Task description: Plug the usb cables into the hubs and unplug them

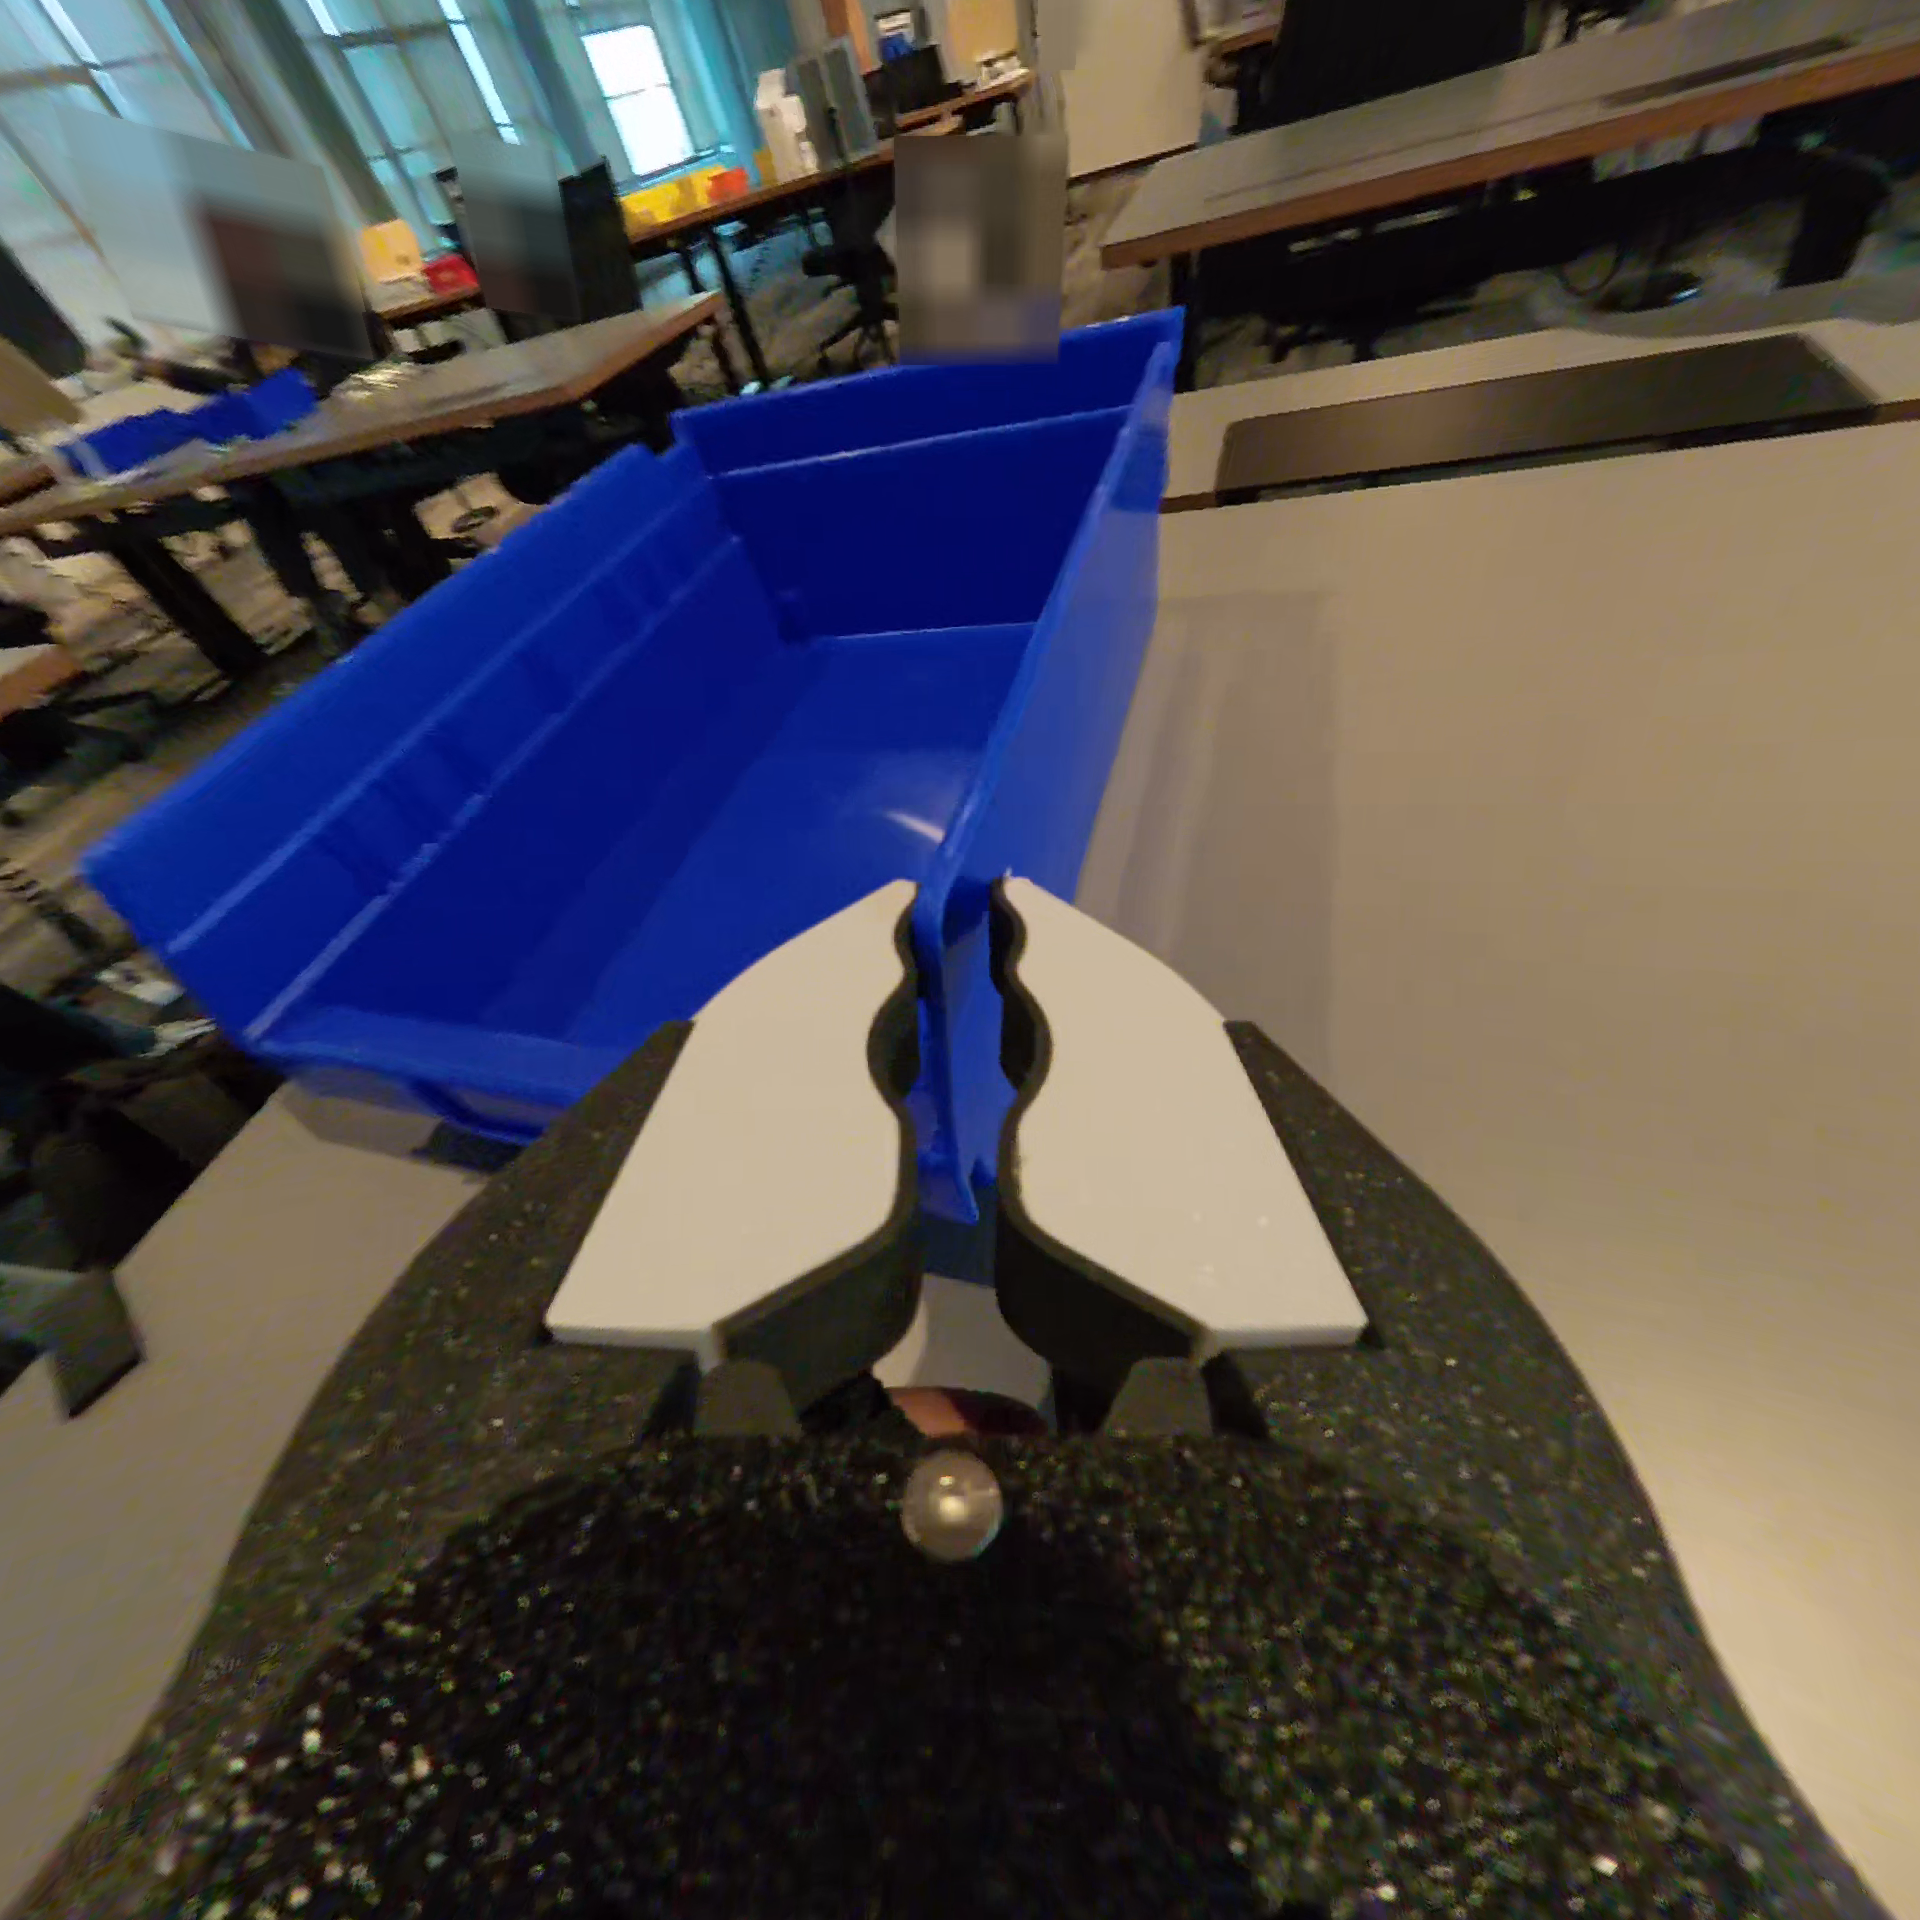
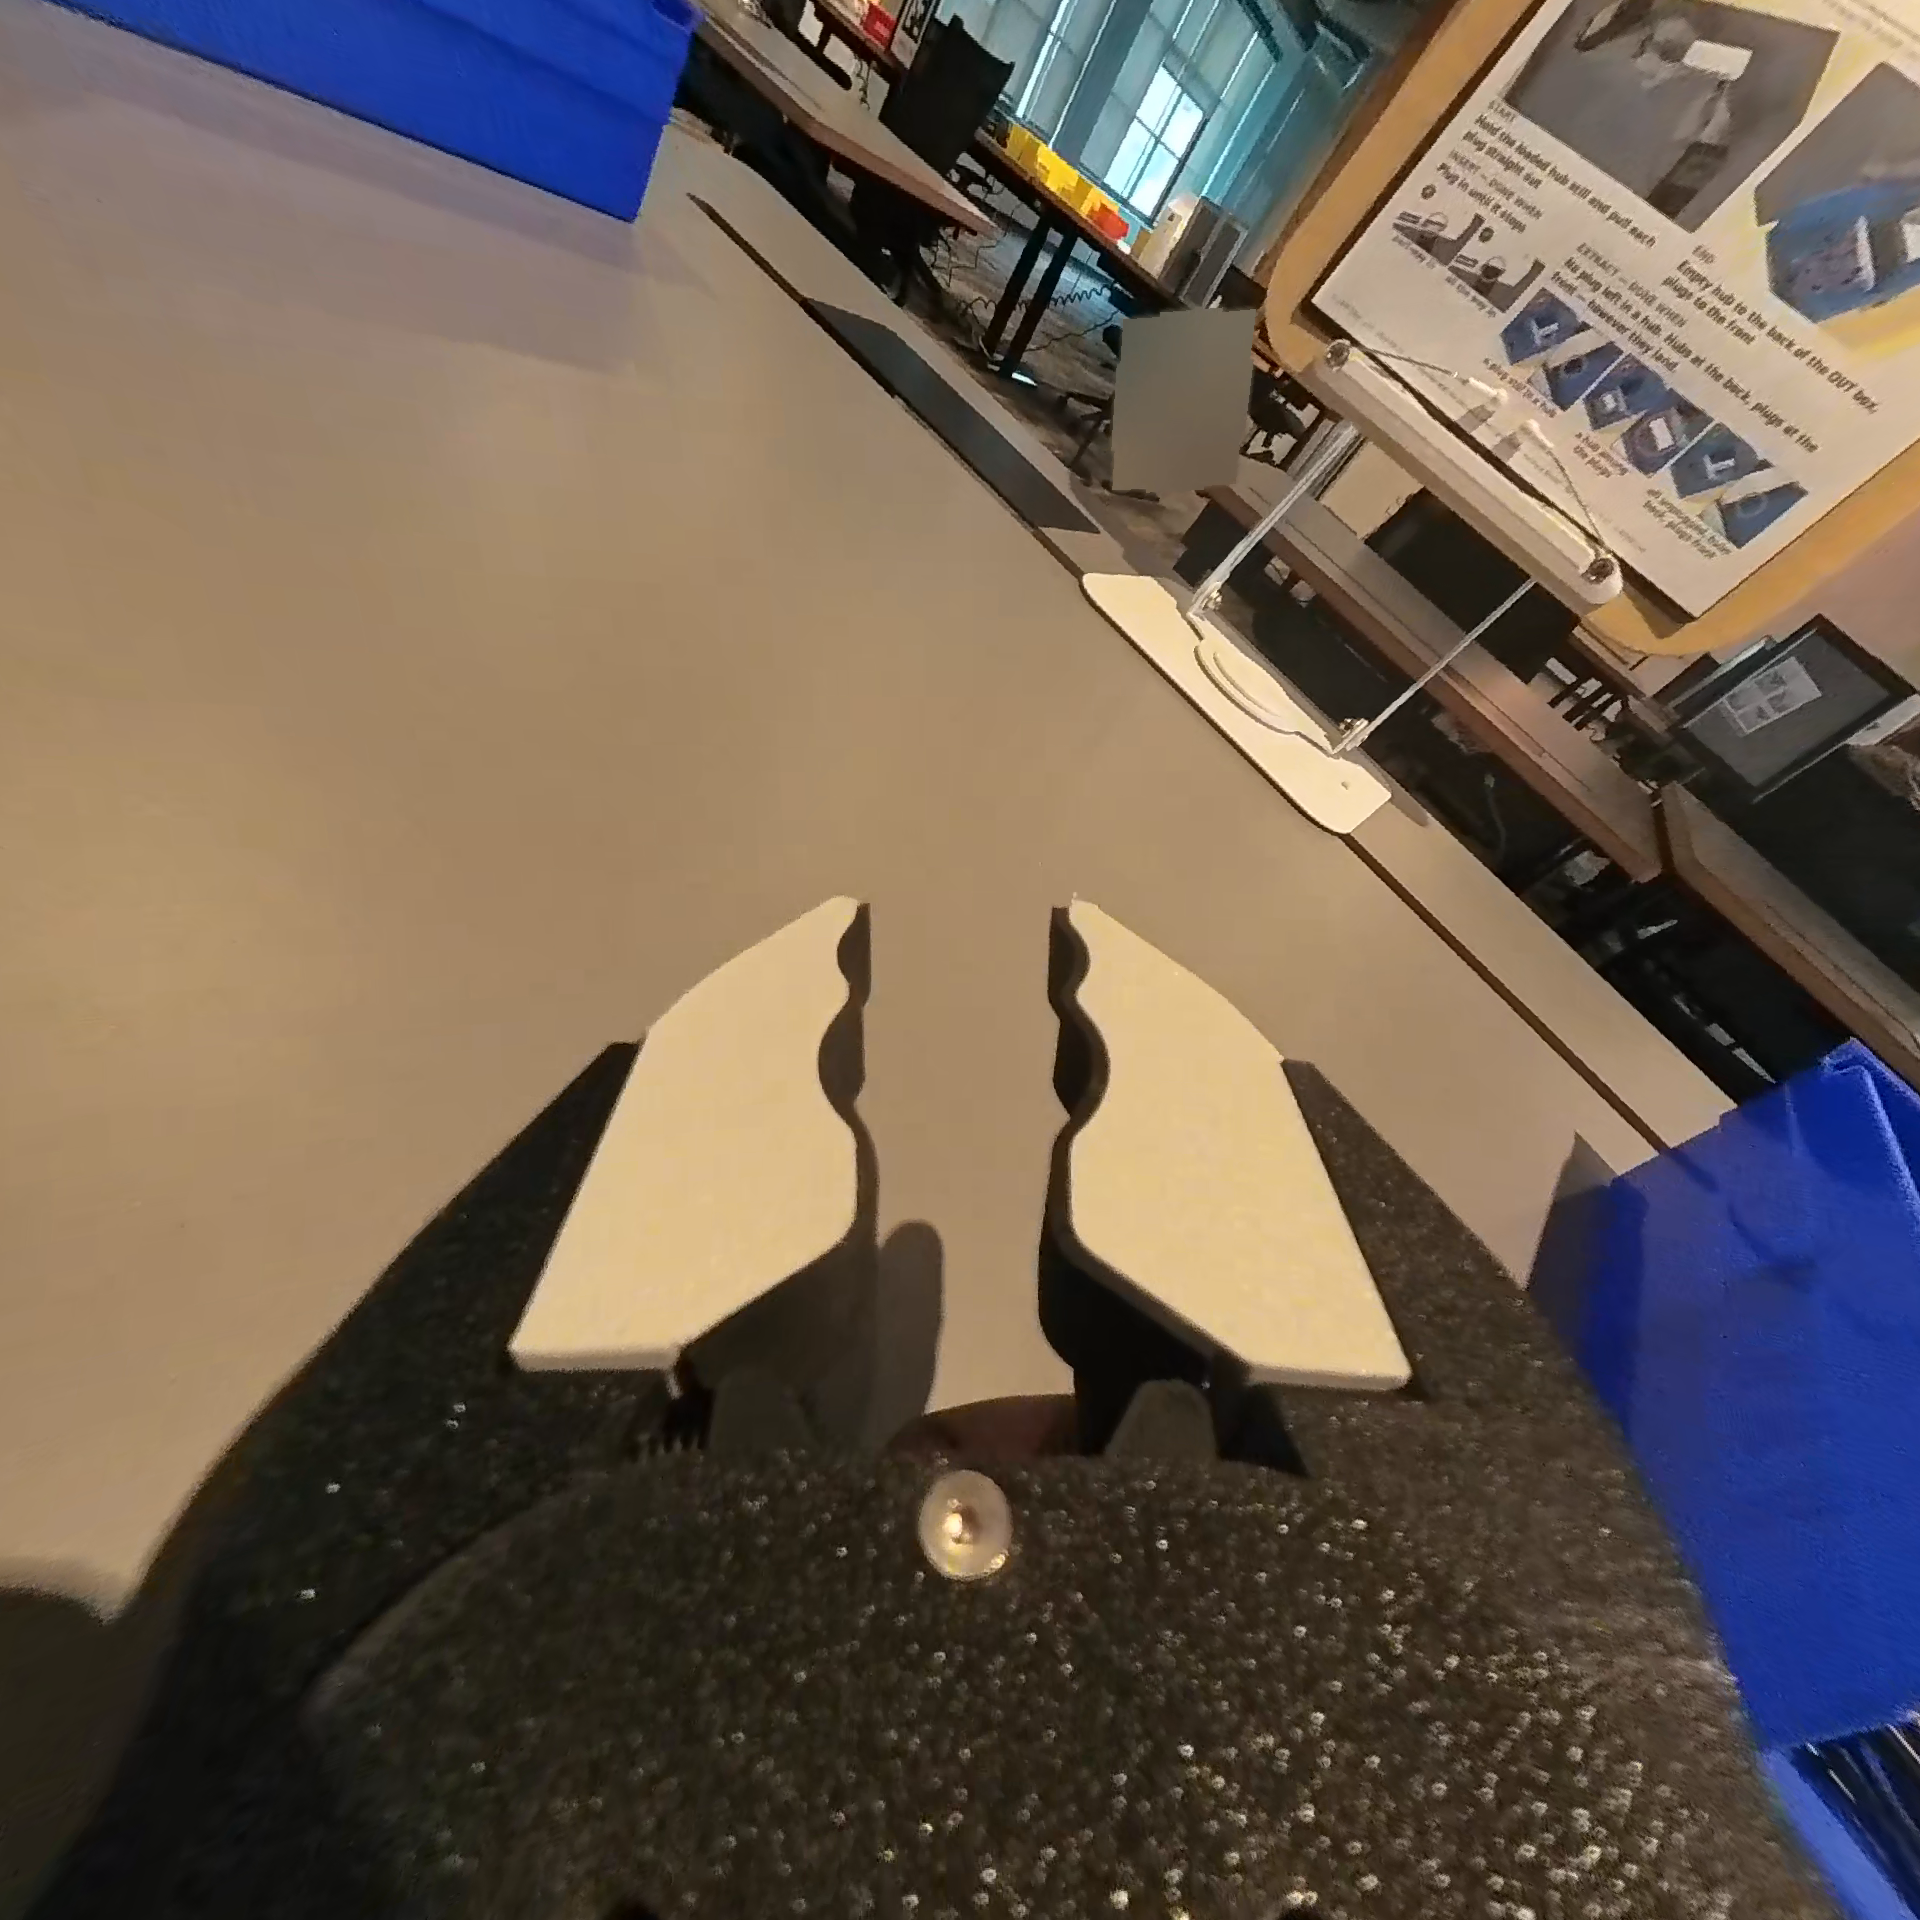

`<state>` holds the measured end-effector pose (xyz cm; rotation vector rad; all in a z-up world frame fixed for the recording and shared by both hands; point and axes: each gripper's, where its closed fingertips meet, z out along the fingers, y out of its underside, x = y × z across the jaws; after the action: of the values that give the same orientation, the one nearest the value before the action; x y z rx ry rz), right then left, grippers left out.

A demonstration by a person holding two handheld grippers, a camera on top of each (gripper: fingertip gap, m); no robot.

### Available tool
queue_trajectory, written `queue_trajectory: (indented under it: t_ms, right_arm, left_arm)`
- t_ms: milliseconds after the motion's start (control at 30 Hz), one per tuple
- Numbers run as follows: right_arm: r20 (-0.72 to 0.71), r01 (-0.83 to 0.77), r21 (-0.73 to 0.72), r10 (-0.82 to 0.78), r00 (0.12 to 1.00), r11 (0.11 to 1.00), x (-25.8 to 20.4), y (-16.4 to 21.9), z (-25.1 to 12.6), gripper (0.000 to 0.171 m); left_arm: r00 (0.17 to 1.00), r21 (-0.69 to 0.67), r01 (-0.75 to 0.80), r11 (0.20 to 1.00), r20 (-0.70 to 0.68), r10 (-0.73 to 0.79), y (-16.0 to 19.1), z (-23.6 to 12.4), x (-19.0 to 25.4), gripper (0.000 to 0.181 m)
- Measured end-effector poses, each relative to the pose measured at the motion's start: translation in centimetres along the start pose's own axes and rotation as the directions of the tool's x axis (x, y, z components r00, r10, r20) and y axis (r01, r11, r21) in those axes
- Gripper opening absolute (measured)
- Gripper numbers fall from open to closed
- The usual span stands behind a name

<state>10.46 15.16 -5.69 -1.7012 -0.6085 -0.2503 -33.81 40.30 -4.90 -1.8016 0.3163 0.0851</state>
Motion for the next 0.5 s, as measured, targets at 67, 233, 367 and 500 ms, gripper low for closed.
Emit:
queue_trajectory:
  t_ms: [67, 233, 367, 500]
  right_arm:
    - [-0.006, 0.005, 0.001, -0.005, 1.000, 1.000, 0.1, 0.0, 0.0, 0.033]
    - [-0.020, 0.016, 0.005, -0.016, 1.000, 1.000, 0.2, -0.1, 0.0, 0.032]
    - [-0.031, 0.033, 0.008, -0.032, 0.999, 0.999, 0.3, -0.2, -0.1, 0.031]
    - [-0.041, 0.038, 0.020, -0.037, 0.998, 0.999, 0.5, -0.4, -0.1, 0.030]
  left_arm:
    - [0.996, 0.016, 0.030, 0.999, -0.079, -0.029, -0.3, -0.1, 1.1, 0.006]
    - [0.968, 0.081, 0.039, 0.996, -0.248, -0.018, -1.6, -0.7, 3.7, 0.003]
    - [0.950, 0.116, 0.089, 0.989, -0.310, -0.049, -2.4, -1.3, 4.2, 0.003]
    - [0.908, 0.172, 0.215, 0.961, -0.397, -0.132, -3.8, -2.1, 4.0, 0.002]
